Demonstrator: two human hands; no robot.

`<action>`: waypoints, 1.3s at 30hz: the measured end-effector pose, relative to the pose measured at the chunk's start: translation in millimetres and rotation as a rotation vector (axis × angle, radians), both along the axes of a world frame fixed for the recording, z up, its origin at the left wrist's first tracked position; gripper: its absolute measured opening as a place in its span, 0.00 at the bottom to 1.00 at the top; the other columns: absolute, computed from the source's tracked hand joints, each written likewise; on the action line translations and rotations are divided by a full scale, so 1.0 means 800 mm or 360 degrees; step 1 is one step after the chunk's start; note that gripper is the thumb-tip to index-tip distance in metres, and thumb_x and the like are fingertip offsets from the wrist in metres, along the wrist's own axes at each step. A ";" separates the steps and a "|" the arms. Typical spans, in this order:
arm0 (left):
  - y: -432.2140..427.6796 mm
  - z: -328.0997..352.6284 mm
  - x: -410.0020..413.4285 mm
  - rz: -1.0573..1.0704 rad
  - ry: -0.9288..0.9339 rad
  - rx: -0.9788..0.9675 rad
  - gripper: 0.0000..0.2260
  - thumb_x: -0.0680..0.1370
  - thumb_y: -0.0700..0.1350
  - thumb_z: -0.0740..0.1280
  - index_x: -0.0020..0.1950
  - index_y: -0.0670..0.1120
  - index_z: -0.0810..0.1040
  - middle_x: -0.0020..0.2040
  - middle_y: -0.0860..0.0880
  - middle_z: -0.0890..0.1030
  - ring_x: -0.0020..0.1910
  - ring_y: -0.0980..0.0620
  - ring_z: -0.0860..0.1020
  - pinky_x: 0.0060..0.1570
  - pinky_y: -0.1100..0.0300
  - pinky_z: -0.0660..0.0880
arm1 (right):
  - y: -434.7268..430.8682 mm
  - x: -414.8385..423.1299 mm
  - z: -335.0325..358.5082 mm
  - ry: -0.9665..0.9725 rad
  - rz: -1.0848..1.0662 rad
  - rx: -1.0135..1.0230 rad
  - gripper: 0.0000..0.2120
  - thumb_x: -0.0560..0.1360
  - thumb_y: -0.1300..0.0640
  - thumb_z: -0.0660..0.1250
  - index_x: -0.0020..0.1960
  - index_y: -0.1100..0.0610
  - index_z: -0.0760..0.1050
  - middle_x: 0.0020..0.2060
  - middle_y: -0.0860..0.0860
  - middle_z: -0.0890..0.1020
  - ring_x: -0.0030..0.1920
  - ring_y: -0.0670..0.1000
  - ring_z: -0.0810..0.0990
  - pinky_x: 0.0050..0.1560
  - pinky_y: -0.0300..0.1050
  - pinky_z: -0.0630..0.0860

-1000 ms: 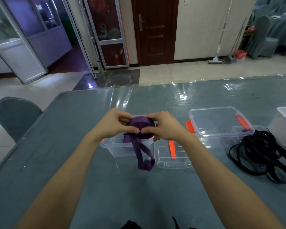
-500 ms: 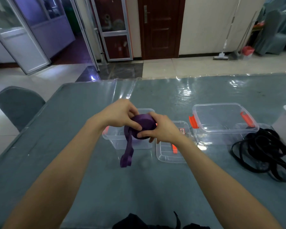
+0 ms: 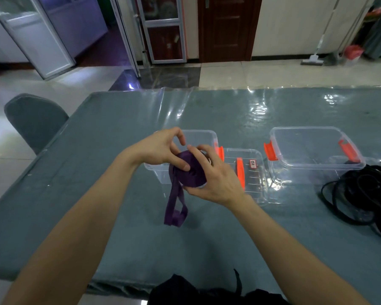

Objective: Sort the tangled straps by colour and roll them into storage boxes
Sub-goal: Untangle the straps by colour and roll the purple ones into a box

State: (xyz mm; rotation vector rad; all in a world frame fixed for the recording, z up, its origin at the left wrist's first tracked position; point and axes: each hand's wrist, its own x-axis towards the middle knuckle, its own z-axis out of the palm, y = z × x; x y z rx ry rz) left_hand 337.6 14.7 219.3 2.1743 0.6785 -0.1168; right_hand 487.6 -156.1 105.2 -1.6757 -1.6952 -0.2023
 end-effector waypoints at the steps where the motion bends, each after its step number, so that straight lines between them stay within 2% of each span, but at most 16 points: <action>1: 0.002 -0.001 0.001 -0.0003 -0.0014 -0.0026 0.30 0.69 0.50 0.87 0.59 0.53 0.70 0.46 0.50 0.91 0.44 0.50 0.89 0.43 0.58 0.77 | 0.002 0.000 0.000 -0.0048 0.0002 0.0032 0.47 0.71 0.37 0.77 0.84 0.49 0.63 0.69 0.52 0.73 0.56 0.53 0.80 0.40 0.50 0.84; 4: 0.008 -0.006 0.007 -0.0011 -0.0052 -0.0087 0.32 0.66 0.52 0.87 0.59 0.53 0.70 0.47 0.48 0.91 0.46 0.49 0.89 0.45 0.57 0.77 | 0.007 0.001 0.000 -0.0033 0.0023 0.0048 0.42 0.70 0.40 0.75 0.81 0.47 0.66 0.64 0.52 0.73 0.50 0.54 0.79 0.38 0.51 0.84; 8: 0.013 -0.031 0.009 0.0077 -0.0238 -0.0326 0.33 0.66 0.57 0.88 0.61 0.52 0.72 0.51 0.44 0.90 0.51 0.44 0.89 0.59 0.49 0.81 | 0.011 0.005 0.000 0.0209 -0.0024 0.0028 0.40 0.66 0.41 0.79 0.75 0.49 0.71 0.60 0.50 0.71 0.48 0.52 0.77 0.40 0.53 0.85; 11: 0.010 -0.069 -0.005 0.0136 -0.0395 -0.0649 0.30 0.72 0.60 0.83 0.66 0.50 0.74 0.59 0.41 0.88 0.61 0.43 0.86 0.71 0.51 0.74 | 0.006 0.015 0.001 0.0365 -0.0155 0.0097 0.42 0.64 0.42 0.82 0.74 0.49 0.71 0.61 0.50 0.72 0.50 0.53 0.80 0.43 0.51 0.85; 13: 0.001 -0.102 -0.013 0.0123 -0.0304 -0.0712 0.31 0.74 0.54 0.82 0.73 0.52 0.75 0.64 0.44 0.87 0.67 0.45 0.83 0.75 0.50 0.71 | 0.000 0.028 0.004 0.0437 -0.0242 0.0112 0.45 0.62 0.43 0.83 0.75 0.47 0.70 0.62 0.50 0.72 0.52 0.51 0.80 0.47 0.48 0.84; 15: -0.012 -0.138 -0.014 0.0036 -0.0110 -0.0546 0.31 0.71 0.44 0.84 0.72 0.53 0.78 0.62 0.47 0.87 0.65 0.49 0.83 0.71 0.53 0.74 | -0.007 0.042 0.007 0.0525 -0.0318 0.0121 0.46 0.61 0.42 0.83 0.75 0.45 0.68 0.62 0.47 0.71 0.52 0.45 0.77 0.49 0.39 0.81; 18: -0.029 -0.187 -0.006 0.0046 0.0011 -0.0307 0.23 0.69 0.37 0.85 0.59 0.53 0.85 0.53 0.57 0.88 0.51 0.62 0.83 0.56 0.64 0.75 | -0.015 0.061 0.011 0.0627 -0.0420 0.0118 0.46 0.61 0.39 0.82 0.74 0.43 0.67 0.61 0.45 0.71 0.51 0.40 0.74 0.49 0.24 0.71; 21: -0.040 -0.219 -0.001 0.0000 0.0091 -0.0157 0.19 0.67 0.35 0.84 0.52 0.50 0.85 0.50 0.57 0.89 0.50 0.61 0.85 0.54 0.68 0.78 | -0.026 0.075 0.006 0.0681 -0.0517 0.0110 0.45 0.61 0.38 0.81 0.73 0.42 0.67 0.59 0.44 0.71 0.52 0.36 0.75 0.49 0.23 0.70; 23: -0.047 -0.237 -0.005 0.0027 0.0114 -0.0111 0.16 0.68 0.31 0.82 0.52 0.43 0.84 0.51 0.49 0.89 0.54 0.50 0.86 0.59 0.55 0.83 | -0.034 0.084 -0.005 0.0707 -0.0594 0.0101 0.44 0.61 0.38 0.81 0.73 0.42 0.68 0.58 0.43 0.72 0.55 0.31 0.73 0.50 0.23 0.70; 25: -0.050 -0.250 -0.018 0.0213 0.0079 -0.0162 0.17 0.69 0.28 0.80 0.55 0.36 0.81 0.51 0.38 0.88 0.52 0.41 0.86 0.60 0.41 0.83 | -0.044 0.093 -0.022 0.0773 -0.0649 0.0046 0.43 0.61 0.39 0.81 0.72 0.41 0.68 0.58 0.45 0.73 0.56 0.33 0.74 0.51 0.24 0.71; 28: -0.043 -0.268 -0.049 0.0622 -0.0071 -0.0182 0.12 0.74 0.35 0.82 0.54 0.37 0.84 0.45 0.42 0.86 0.43 0.47 0.82 0.52 0.47 0.80 | -0.063 0.107 -0.059 0.0924 -0.0791 -0.0041 0.43 0.60 0.42 0.81 0.72 0.41 0.68 0.59 0.46 0.74 0.56 0.38 0.76 0.53 0.27 0.72; 30: -0.033 -0.272 -0.073 0.0775 -0.0094 0.0081 0.10 0.75 0.45 0.83 0.49 0.41 0.86 0.44 0.47 0.82 0.42 0.49 0.79 0.48 0.54 0.75 | -0.078 0.112 -0.086 0.1004 -0.0860 -0.0121 0.44 0.59 0.43 0.81 0.73 0.39 0.68 0.60 0.47 0.75 0.56 0.36 0.75 0.51 0.23 0.69; 32: -0.025 -0.272 -0.094 0.0770 -0.0093 0.0393 0.14 0.76 0.51 0.82 0.47 0.42 0.83 0.45 0.46 0.81 0.44 0.46 0.79 0.47 0.52 0.75 | -0.089 0.108 -0.112 0.1043 -0.0869 -0.0237 0.46 0.59 0.43 0.81 0.74 0.39 0.68 0.60 0.47 0.75 0.54 0.38 0.76 0.52 0.23 0.69; 36: -0.023 -0.260 -0.124 0.1145 -0.0199 0.0700 0.28 0.72 0.65 0.80 0.38 0.45 0.70 0.31 0.49 0.76 0.32 0.45 0.74 0.34 0.48 0.72 | -0.095 0.087 -0.154 0.1168 -0.0884 -0.0386 0.44 0.58 0.41 0.81 0.72 0.43 0.71 0.59 0.51 0.78 0.54 0.51 0.80 0.60 0.52 0.82; 38: -0.022 -0.254 -0.136 0.1233 -0.0126 0.0728 0.33 0.69 0.69 0.80 0.36 0.45 0.67 0.28 0.51 0.73 0.29 0.47 0.71 0.31 0.51 0.69 | -0.093 0.079 -0.165 0.1208 -0.0892 -0.0428 0.41 0.58 0.39 0.81 0.69 0.43 0.71 0.58 0.50 0.79 0.53 0.51 0.81 0.59 0.56 0.83; 39: -0.019 -0.252 -0.143 0.1208 -0.0092 0.0588 0.33 0.68 0.68 0.82 0.35 0.46 0.66 0.29 0.52 0.72 0.29 0.48 0.69 0.31 0.52 0.67 | -0.091 0.075 -0.168 0.1216 -0.0890 -0.0456 0.41 0.59 0.39 0.81 0.68 0.42 0.71 0.57 0.50 0.79 0.53 0.51 0.81 0.58 0.56 0.83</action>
